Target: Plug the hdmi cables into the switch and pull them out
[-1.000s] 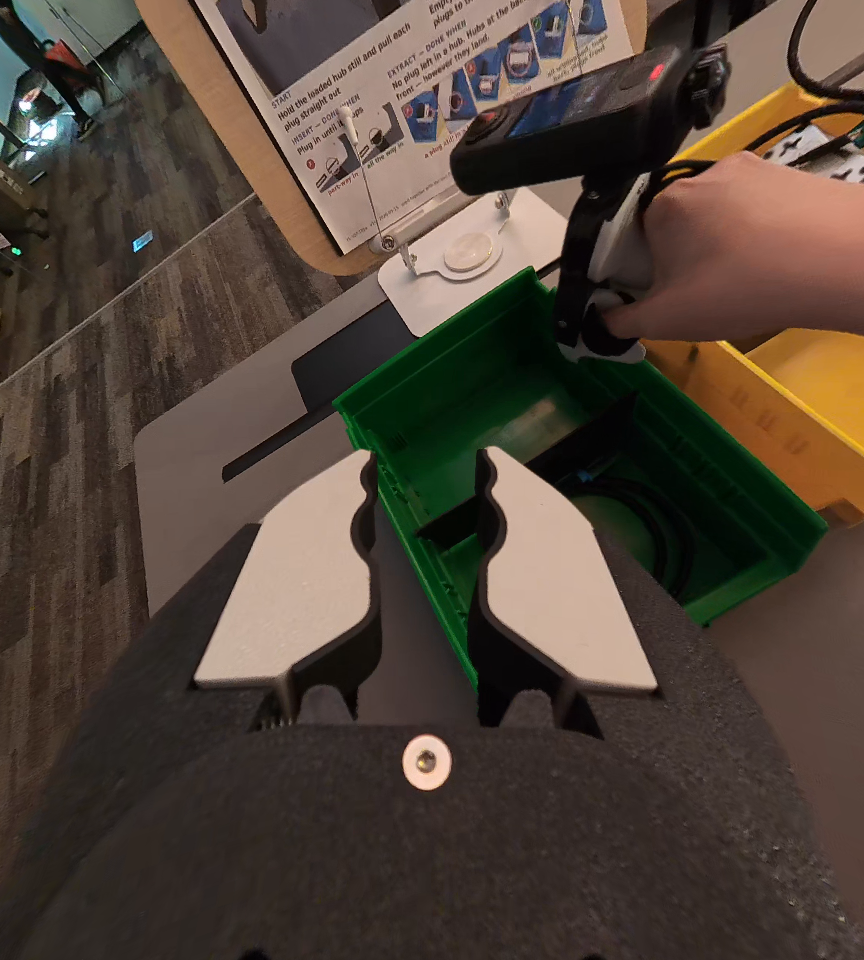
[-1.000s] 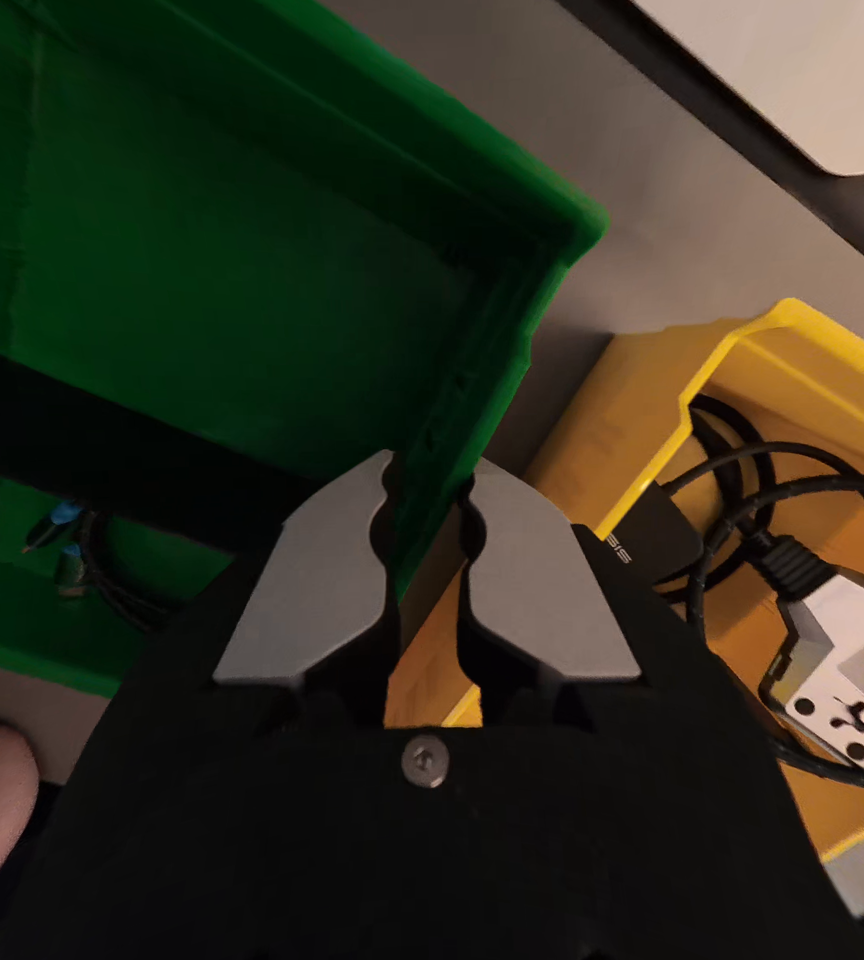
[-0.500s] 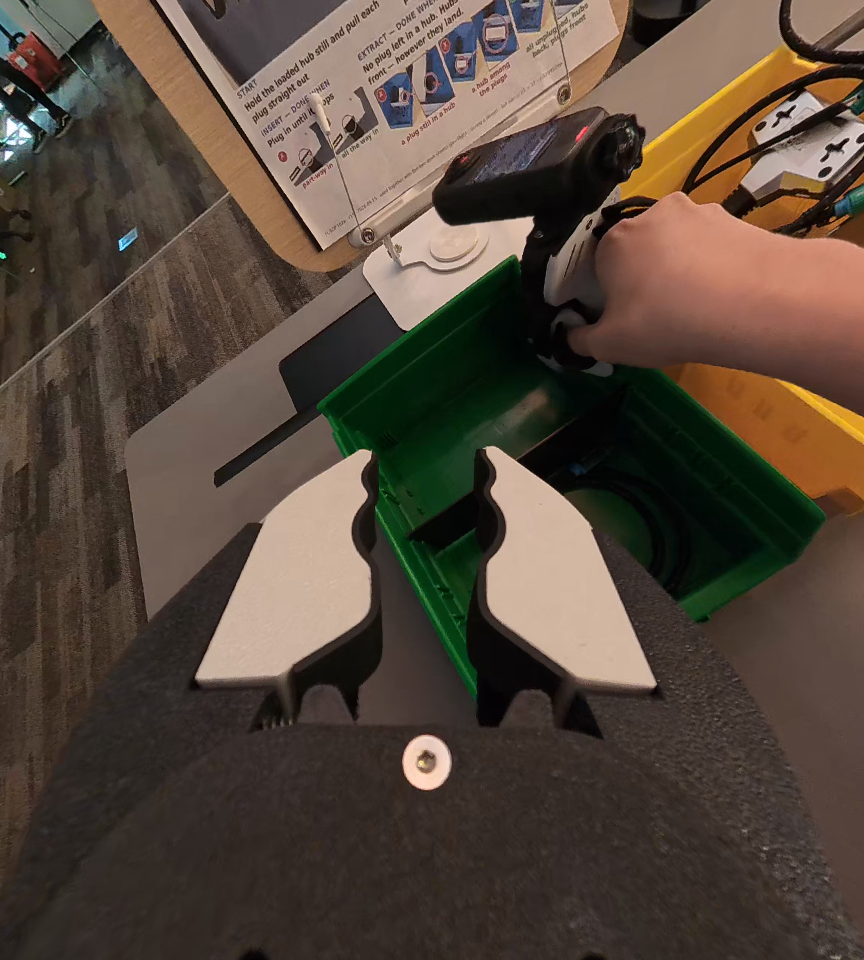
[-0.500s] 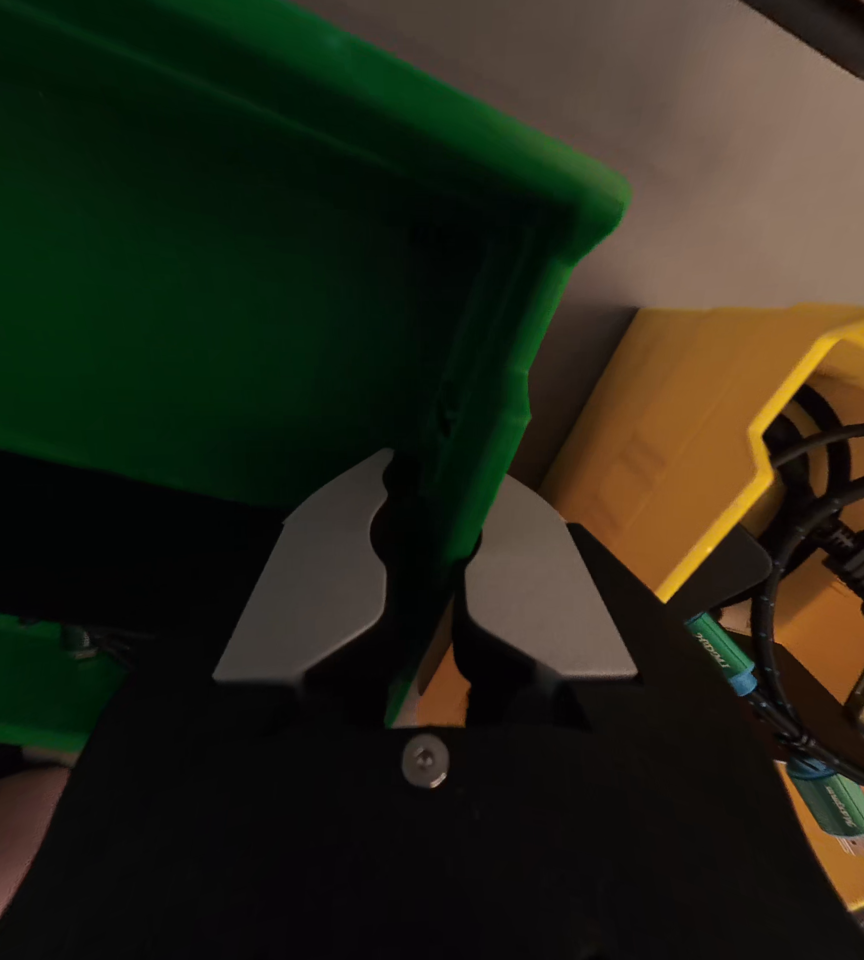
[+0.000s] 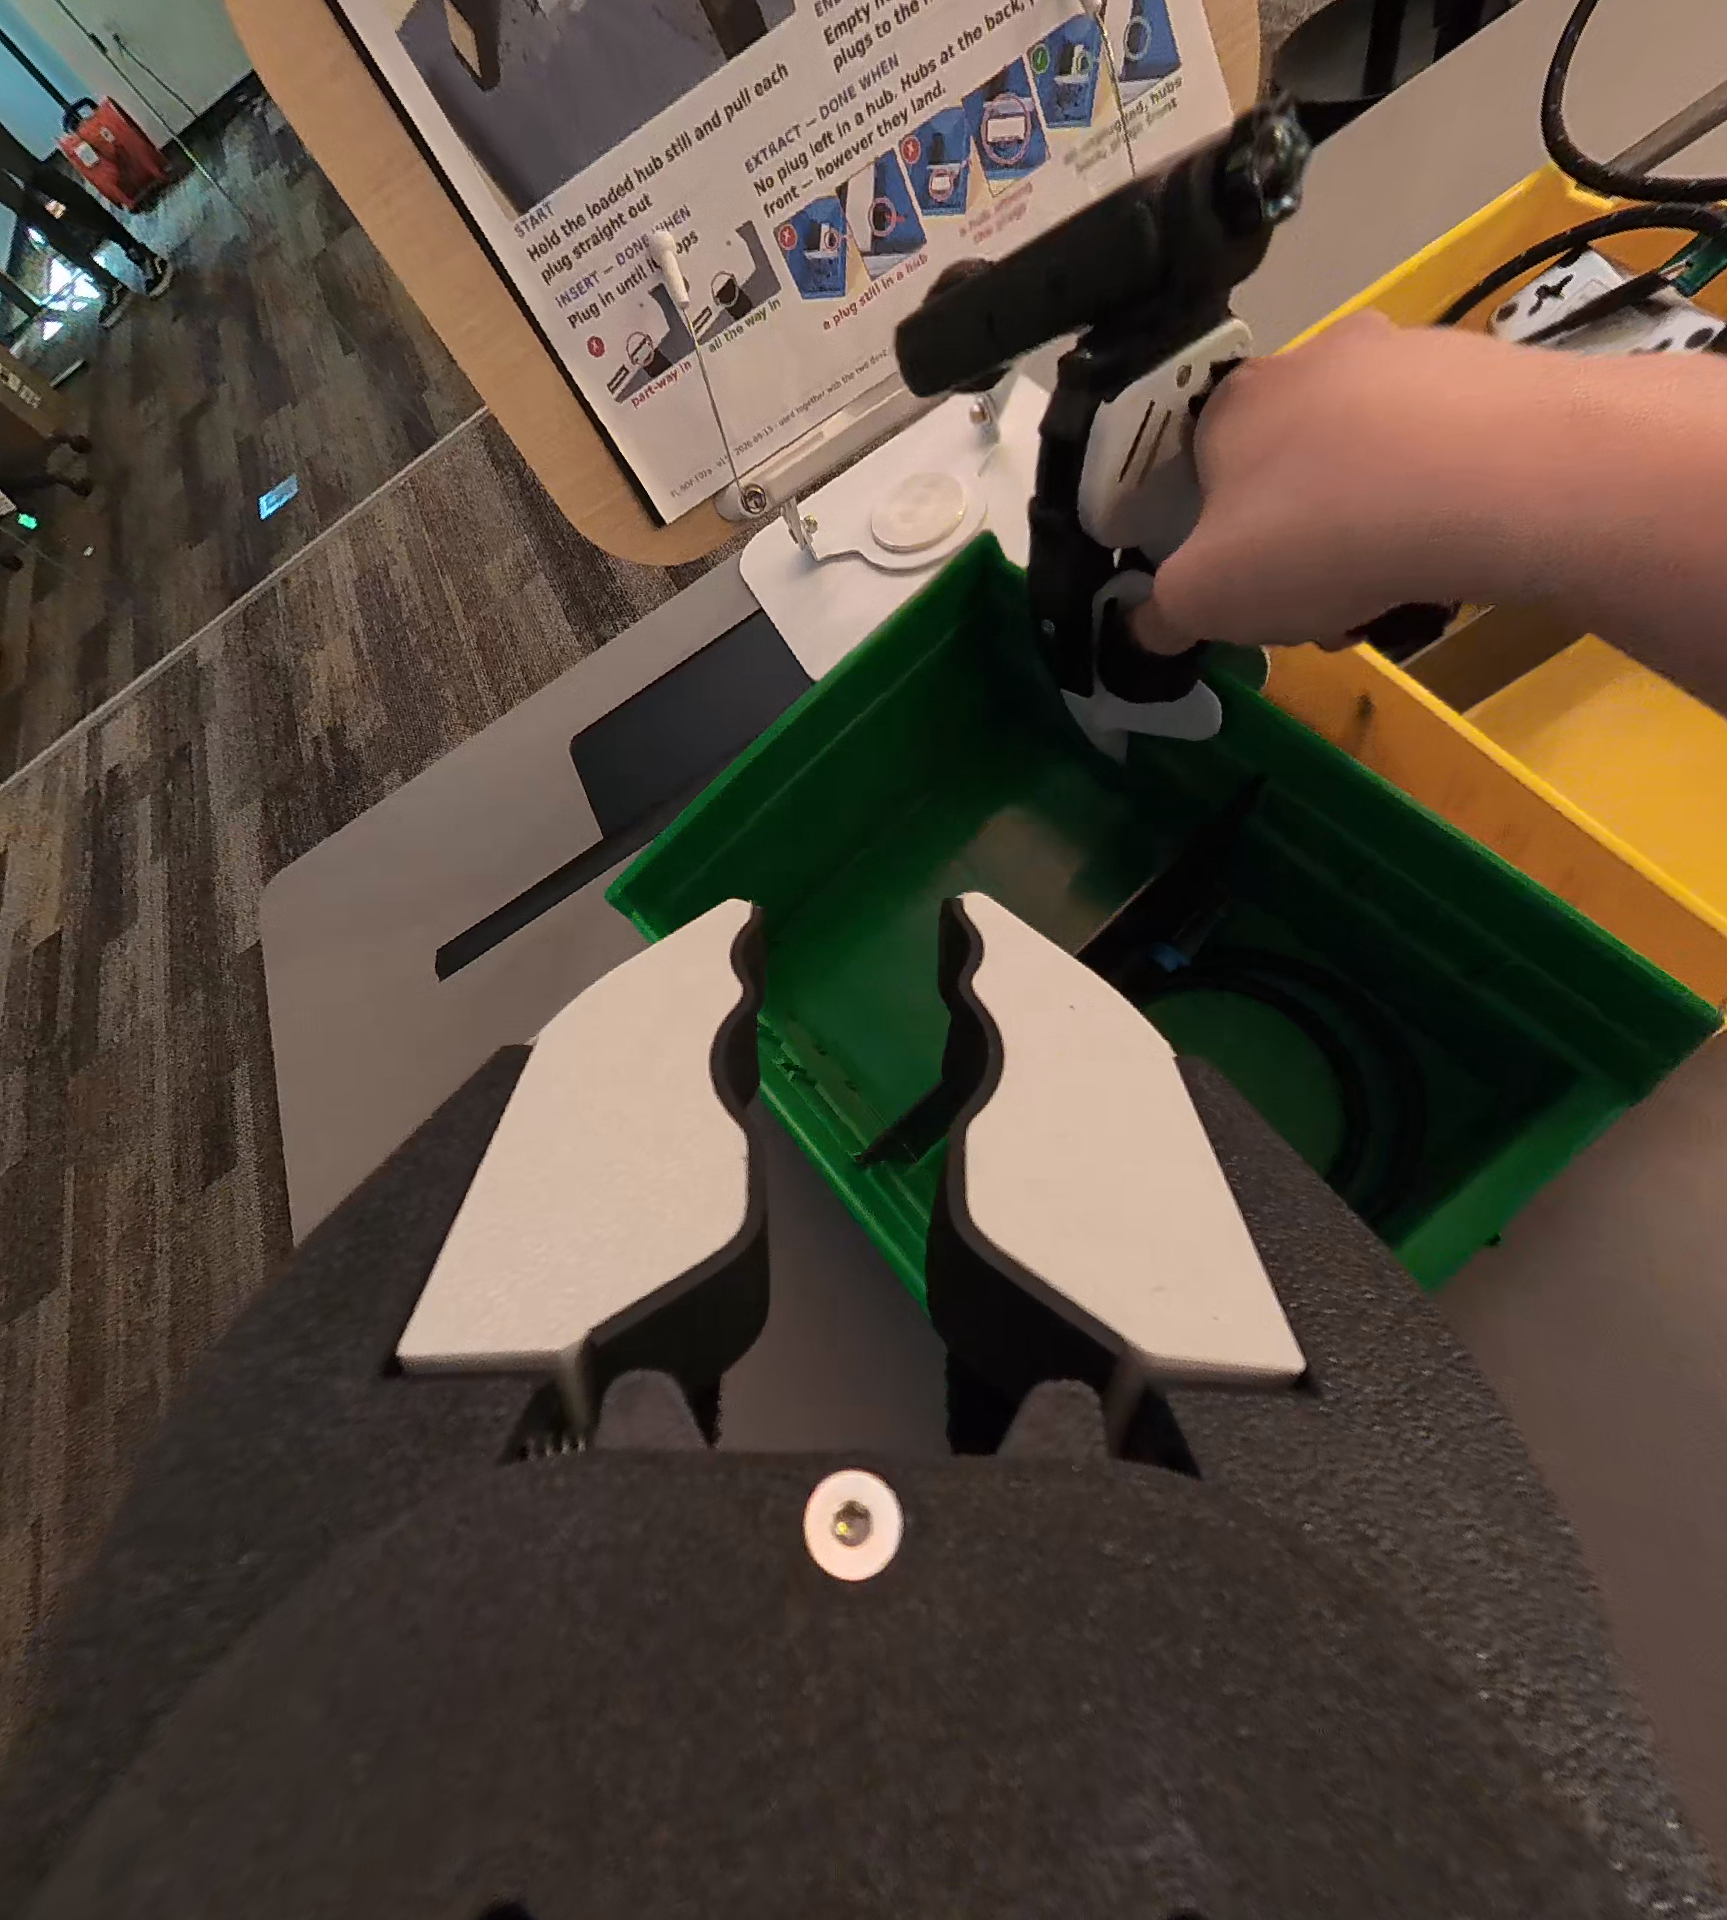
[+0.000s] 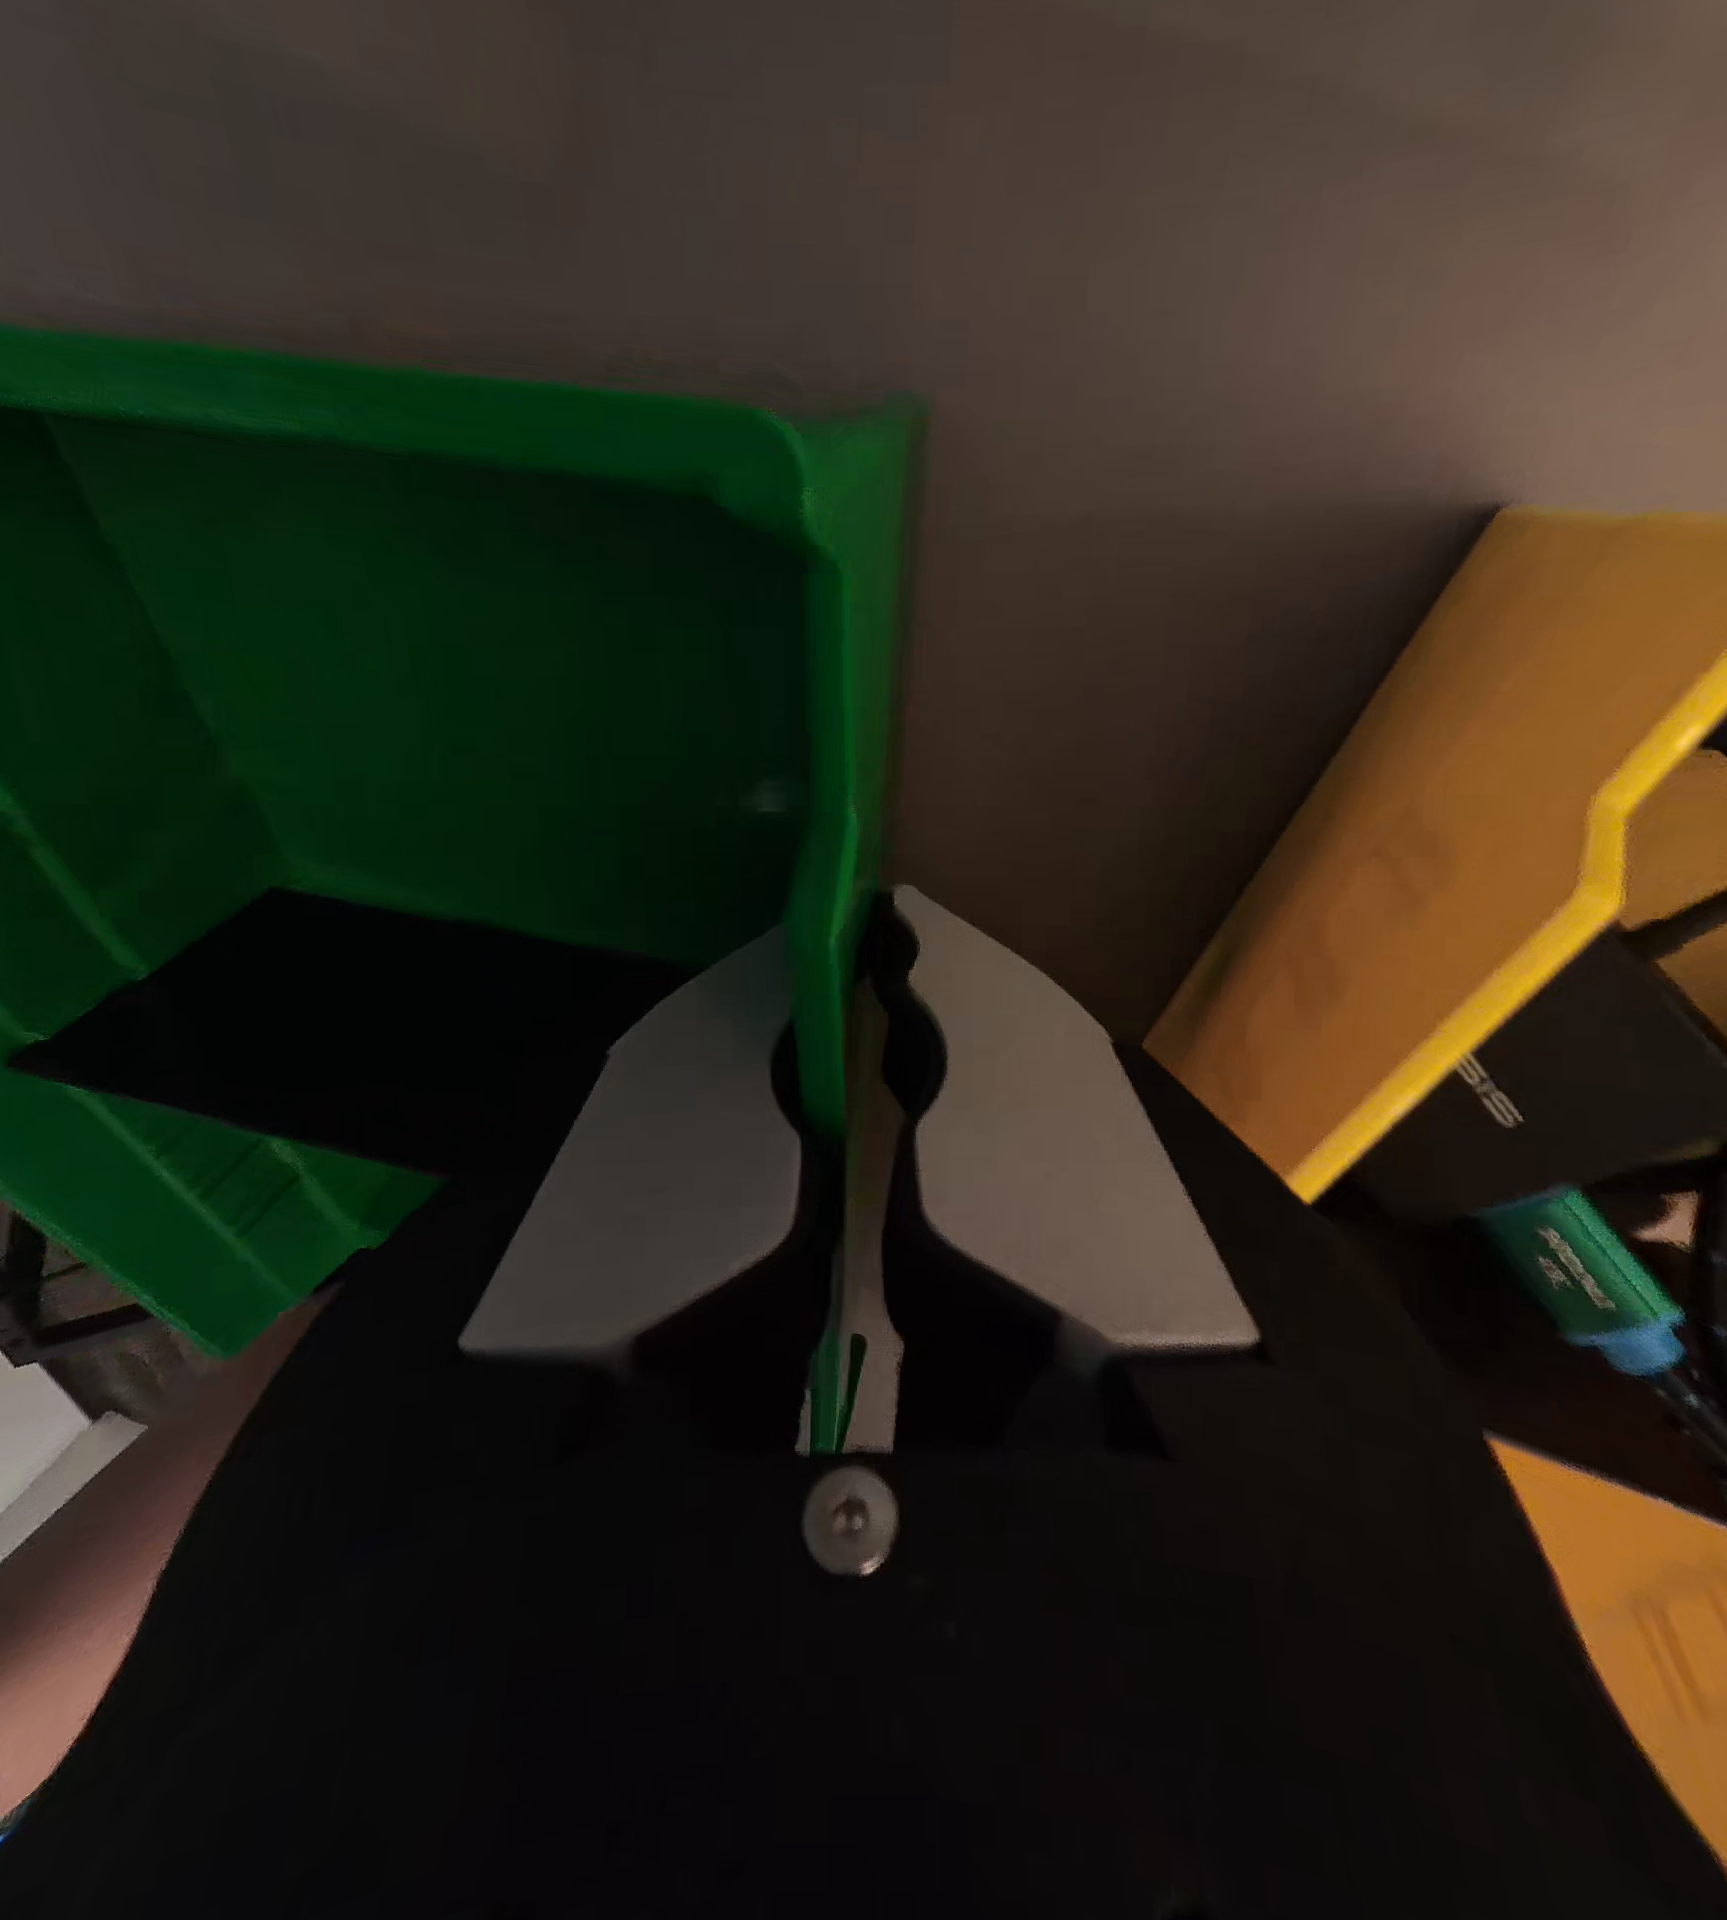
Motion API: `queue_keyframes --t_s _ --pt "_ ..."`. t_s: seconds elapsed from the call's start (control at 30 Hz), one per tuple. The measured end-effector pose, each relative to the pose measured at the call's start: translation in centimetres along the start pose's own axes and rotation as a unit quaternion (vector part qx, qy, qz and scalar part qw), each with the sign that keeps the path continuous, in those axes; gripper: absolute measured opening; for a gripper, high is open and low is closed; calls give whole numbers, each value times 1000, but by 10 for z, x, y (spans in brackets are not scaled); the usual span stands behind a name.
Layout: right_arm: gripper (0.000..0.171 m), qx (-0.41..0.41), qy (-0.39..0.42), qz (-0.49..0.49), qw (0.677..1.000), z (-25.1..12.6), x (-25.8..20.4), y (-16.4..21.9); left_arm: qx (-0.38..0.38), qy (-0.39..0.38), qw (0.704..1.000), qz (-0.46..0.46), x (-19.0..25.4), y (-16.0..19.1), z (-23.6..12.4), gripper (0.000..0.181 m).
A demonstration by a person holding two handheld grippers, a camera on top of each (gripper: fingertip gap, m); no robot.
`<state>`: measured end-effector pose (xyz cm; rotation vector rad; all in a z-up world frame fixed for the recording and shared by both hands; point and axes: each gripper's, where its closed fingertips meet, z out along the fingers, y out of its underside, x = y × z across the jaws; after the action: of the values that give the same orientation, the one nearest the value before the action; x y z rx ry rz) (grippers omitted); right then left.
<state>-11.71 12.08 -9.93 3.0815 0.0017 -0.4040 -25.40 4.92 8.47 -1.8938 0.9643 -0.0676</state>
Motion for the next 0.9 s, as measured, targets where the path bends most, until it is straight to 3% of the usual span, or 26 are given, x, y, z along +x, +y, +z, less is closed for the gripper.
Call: queue_keyframes --t_s 0.2,0.37,0.5,0.6,0.7,0.8,0.9 --pt "7 -10 13 -11 1000 -44 -12 1 62 -6 998 -11 5 -22 -19 31" --pt "6 12 -16 -11 1000 -103 -8 2 187 -7 982 -35 14 -56 -66 30" --pt "6 48 -37 34 998 -161 50 16 307 146 940 -26 67 -78 -119 15" --pt "7 81 -49 92 991 -205 120 42 350 178 919 -33 75 -82 -139 21" --pt "7 128 -56 153 978 -250 199 82 326 182 927 -43 73 -80 -119 26" --pt "8 176 -69 208 960 -284 277 134 223 203 953 -38 82 -68 -66 42" --pt "7 197 -91 281 935 -291 351 196 127 214 968 -32 95 -57 -3 42"
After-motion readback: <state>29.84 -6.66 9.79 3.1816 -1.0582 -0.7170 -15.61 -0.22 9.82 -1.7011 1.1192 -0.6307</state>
